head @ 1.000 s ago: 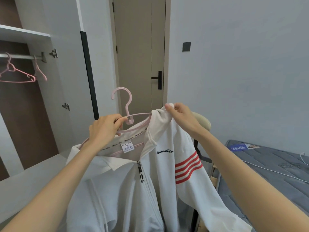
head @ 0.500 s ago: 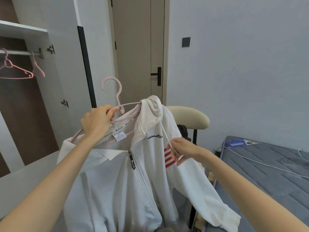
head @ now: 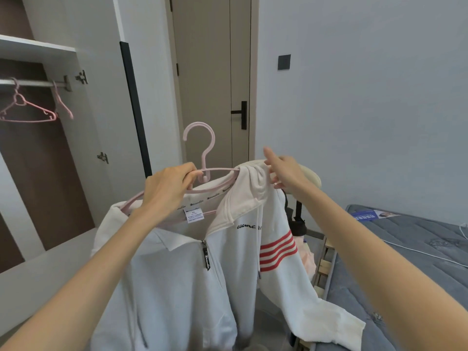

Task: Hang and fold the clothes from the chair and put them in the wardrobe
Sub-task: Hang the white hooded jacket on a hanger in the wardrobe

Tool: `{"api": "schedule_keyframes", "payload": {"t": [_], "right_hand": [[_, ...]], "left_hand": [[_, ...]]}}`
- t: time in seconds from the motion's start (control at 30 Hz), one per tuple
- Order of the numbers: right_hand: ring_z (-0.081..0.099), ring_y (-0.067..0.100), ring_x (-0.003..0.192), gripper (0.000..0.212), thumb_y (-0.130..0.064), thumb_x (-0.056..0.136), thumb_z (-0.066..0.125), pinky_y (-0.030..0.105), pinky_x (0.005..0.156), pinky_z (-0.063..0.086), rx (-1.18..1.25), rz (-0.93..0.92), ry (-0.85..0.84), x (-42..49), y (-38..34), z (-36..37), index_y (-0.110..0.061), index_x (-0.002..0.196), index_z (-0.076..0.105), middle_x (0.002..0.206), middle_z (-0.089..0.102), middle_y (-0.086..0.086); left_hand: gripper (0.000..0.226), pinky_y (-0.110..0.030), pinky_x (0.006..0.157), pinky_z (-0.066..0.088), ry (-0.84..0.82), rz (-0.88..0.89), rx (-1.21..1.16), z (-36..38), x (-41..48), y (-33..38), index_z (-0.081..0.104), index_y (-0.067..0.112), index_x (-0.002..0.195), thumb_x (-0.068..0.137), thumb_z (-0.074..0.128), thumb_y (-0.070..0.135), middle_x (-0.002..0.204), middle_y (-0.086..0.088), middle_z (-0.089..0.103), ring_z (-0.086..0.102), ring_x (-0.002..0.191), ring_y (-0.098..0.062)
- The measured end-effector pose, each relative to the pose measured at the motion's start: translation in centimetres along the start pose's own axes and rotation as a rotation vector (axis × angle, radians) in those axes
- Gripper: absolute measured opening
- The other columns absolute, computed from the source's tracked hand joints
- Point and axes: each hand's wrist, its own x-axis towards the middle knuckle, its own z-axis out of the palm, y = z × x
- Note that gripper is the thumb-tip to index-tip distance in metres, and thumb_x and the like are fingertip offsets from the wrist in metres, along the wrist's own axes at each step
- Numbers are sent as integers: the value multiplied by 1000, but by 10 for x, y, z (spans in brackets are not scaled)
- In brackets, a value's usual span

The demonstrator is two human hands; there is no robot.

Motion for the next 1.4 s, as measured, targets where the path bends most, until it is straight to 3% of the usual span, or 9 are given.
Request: {"api": "schedule_keyframes", "payload": {"t": [0.23, 0.37, 0.57, 0.8, 0.93, 1.03, 1.17, 1.3, 1.4], "right_hand": [[58, 14, 69, 28, -23, 91, 63, 18, 40, 46, -243, 192, -226, 17, -16, 2, -5, 110, 53, 90, 58, 5], [58, 17, 70, 25, -18, 94, 60, 24, 54, 54, -161, 198, -187, 18, -13, 6, -2, 110, 49, 88, 56, 10], [62, 24, 83, 15, -10, 102, 44, 41, 71, 54, 801, 373, -255, 22, -35, 3, 0, 104, 55, 90, 67, 13], [59, 26, 92, 40, 10, 90, 42, 39, 81, 54, 1059, 207, 172, 32, -22, -3, -11, 124, 47, 105, 55, 13], [59, 23, 92, 37, 4, 93, 45, 27, 69, 53, 843, 419, 360, 24, 23, 5, -5, 129, 47, 113, 56, 10], [55, 10, 43, 11, 0, 93, 52, 18, 31, 39, 779, 602, 122, 16, 37, 0, 2, 85, 59, 65, 65, 9], [62, 12, 73, 14, -13, 87, 70, 20, 49, 53, 690, 547, -37, 18, 24, 2, -1, 91, 64, 83, 67, 4], [59, 24, 104, 39, -4, 91, 61, 33, 78, 54, 770, 378, 286, 34, 38, 6, -11, 128, 52, 113, 58, 6], [58, 25, 83, 29, -12, 91, 48, 32, 61, 47, 105, 214, 262, 22, 52, 6, -15, 118, 57, 102, 59, 8]], "left_hand": [[30, -32, 60, 41, -109, 40, -69, 10, -6, -10, 55, 27, 78, 101, 39, 37, 69, 17, 54, 49, 67, -9], [29, -30, 59, 40, -129, 23, -158, 18, -10, -13, 60, 23, 82, 101, 40, 34, 73, 23, 56, 51, 70, -4], [28, -36, 63, 47, -159, 11, -158, 27, -11, -24, 60, 32, 86, 101, 37, 36, 79, 14, 64, 57, 71, -17], [32, -34, 64, 46, -92, -58, -254, 22, 5, -24, 61, 39, 80, 101, 38, 35, 79, 16, 65, 53, 64, -7], [27, -40, 73, 50, -51, -14, -270, 16, 11, -24, 63, 39, 78, 96, 42, 40, 80, 17, 69, 62, 72, -14], [28, -33, 68, 44, -4, -7, -231, 15, 10, -25, 65, 37, 77, 97, 46, 38, 76, 13, 69, 55, 60, -5], [27, -31, 59, 37, -40, 16, -276, 9, 7, -20, 65, 40, 74, 96, 50, 37, 62, 19, 62, 46, 51, -2], [26, -30, 55, 31, 2, 34, -321, 0, 6, -13, 68, 35, 76, 97, 52, 32, 54, 26, 53, 42, 49, -5], [26, -31, 64, 28, 51, 9, -310, -3, 5, -14, 69, 33, 76, 97, 54, 31, 52, 28, 51, 45, 51, 3]]}}
